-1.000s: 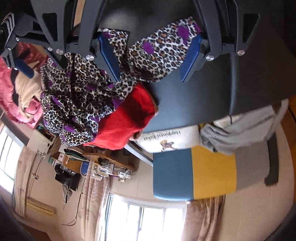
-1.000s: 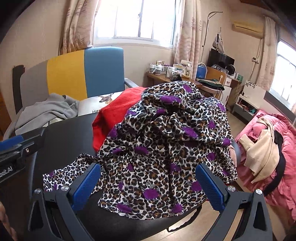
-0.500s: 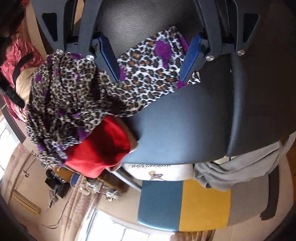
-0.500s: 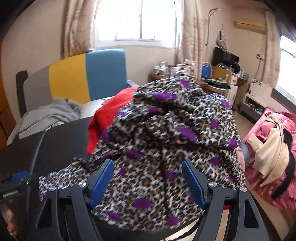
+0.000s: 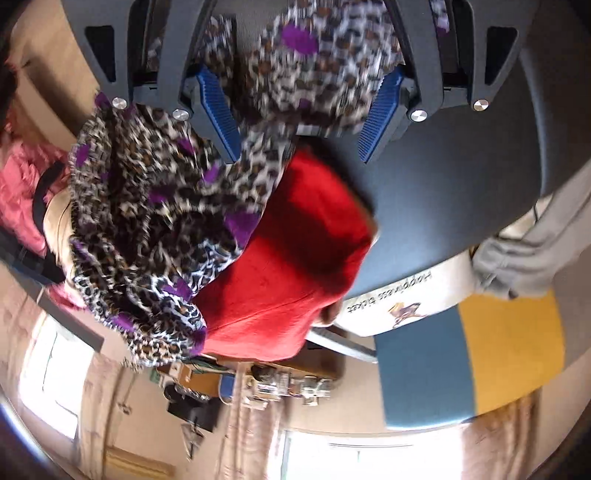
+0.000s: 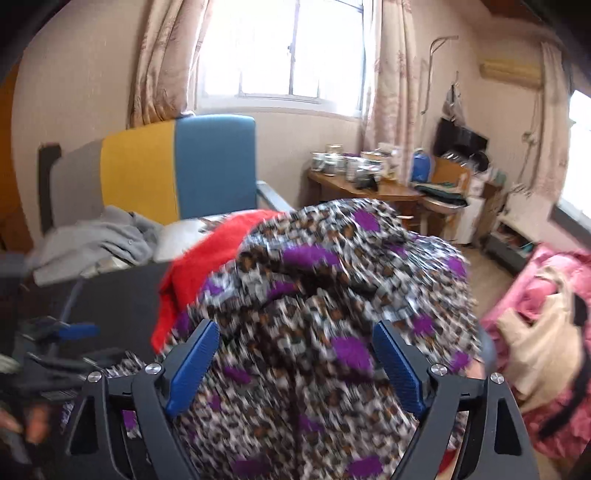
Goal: Fold clothes
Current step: 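Grasp the leopard-print garment with both grippers and lift it off the pile, then carry the leopard-print garment across the table and spread it flat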
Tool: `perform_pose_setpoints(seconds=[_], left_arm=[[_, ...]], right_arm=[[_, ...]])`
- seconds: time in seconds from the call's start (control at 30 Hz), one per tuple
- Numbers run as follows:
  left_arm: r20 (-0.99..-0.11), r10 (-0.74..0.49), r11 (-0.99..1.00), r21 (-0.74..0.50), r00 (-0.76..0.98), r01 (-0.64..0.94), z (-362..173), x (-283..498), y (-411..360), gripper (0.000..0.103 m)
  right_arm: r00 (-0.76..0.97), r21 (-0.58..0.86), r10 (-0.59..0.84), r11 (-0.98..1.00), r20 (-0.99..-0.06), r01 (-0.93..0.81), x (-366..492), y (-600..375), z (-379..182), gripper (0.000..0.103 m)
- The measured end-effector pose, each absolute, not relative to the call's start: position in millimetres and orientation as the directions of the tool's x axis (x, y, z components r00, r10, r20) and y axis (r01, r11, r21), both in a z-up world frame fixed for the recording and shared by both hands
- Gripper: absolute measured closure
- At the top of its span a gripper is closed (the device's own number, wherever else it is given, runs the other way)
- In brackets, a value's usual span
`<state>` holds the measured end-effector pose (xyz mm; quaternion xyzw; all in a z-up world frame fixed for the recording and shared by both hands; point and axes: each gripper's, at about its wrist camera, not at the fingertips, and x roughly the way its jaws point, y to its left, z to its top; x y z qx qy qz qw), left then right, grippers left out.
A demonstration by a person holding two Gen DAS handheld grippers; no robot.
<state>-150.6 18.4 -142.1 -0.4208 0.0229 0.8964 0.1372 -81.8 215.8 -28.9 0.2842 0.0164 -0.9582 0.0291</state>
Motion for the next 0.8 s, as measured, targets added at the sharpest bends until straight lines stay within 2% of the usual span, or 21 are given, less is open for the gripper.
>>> perform_pose_setpoints(seconds=[0.1,0.3,0.33,0.37,0.4,0.43,0.63,0.67,0.7,0.73,0.8], left_arm=[[-0.783,0.215,-0.96,-0.059,-0.584,-0.274,-160,-165,26,0.035],[-0.806,0.117,-0.976,0.015,-0.581,-0.217,-199,-161,5,0.035],[-0.808,0.102,-0.979,0.021,-0.58,-0.202,-203,-158,-2,0.035],[-0.81,0.089,-0.982,0.026,-0.58,-0.186,-206,-155,-8,0.036],[-0.811,0.075,-0.985,0.031,-0.58,-0.171,-210,-151,-15,0.04],[-0.813,0.062,-0.987,0.036,-0.579,-0.155,-213,-147,-21,0.042],[-0.819,0.016,-0.993,0.056,-0.573,-0.108,-234,-121,-49,0.042],[-0.816,0.007,-0.992,0.065,-0.578,-0.104,-233,-116,-52,0.052],[-0.813,-0.001,-0.992,0.073,-0.583,-0.1,-233,-111,-54,0.079],[-0.809,-0.009,-0.992,0.081,-0.587,-0.096,-233,-106,-57,0.09],[-0.81,-0.028,-0.998,0.058,-0.586,-0.032,-228,-92,-77,0.097]], right_arm=[[-0.847,-0.016,-0.032,-0.999,-0.531,0.048,-115,228,-21,0.015],[-0.809,-0.008,0.026,-1.0,-0.588,-0.026,-185,249,-35,0.015],[-0.792,-0.012,0.034,-0.999,-0.609,-0.034,-196,251,-42,0.023],[-0.77,-0.014,0.041,-0.999,-0.636,-0.042,-205,251,-49,0.039],[-0.746,-0.009,0.041,-0.999,-0.664,-0.046,-211,252,-55,0.086],[-0.732,0.02,0.021,-0.999,-0.681,-0.047,-215,253,-60,0.093],[-0.776,0.045,-0.01,-0.999,-0.631,-0.024,-193,246,-45,0.097],[-0.788,0.051,-0.023,-0.999,-0.615,-0.011,-186,243,-37,0.097],[-0.801,0.05,-0.035,-0.999,-0.597,0.006,-178,238,-28,0.098],[-0.816,0.047,-0.049,-0.999,-0.576,0.026,-170,233,-17,0.098],[-0.834,0.049,-0.078,-0.997,-0.547,0.061,-156,219,-2,0.098]])
